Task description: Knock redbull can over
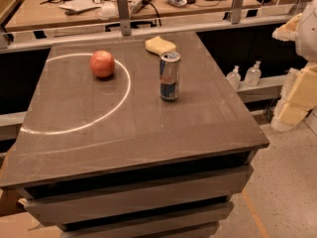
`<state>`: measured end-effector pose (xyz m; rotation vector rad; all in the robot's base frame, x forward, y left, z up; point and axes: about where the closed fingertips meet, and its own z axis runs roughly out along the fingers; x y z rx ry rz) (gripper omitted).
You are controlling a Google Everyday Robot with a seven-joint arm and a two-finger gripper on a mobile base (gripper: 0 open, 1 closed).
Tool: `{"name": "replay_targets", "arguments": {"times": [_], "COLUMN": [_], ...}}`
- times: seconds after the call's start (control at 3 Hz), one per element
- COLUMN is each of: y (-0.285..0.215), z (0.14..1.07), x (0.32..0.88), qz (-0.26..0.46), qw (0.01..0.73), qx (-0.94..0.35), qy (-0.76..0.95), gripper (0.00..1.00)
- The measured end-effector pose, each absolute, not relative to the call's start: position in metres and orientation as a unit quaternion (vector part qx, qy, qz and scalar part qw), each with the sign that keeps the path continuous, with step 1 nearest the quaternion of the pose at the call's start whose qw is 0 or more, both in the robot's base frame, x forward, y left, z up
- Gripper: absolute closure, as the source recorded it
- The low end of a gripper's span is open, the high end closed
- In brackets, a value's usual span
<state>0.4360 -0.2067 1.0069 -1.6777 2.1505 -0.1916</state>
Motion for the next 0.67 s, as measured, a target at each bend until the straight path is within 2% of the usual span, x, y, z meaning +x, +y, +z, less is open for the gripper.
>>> {"name": "replay_targets", "arguments": {"times": [0.67], "y": [-0.2033], "z": [1.0102], "x": [0.4365], "qz": [-0.058], "qw": [0.222], "qx": [-0.582], "qy": [0.78], "gripper": [0.0]}}
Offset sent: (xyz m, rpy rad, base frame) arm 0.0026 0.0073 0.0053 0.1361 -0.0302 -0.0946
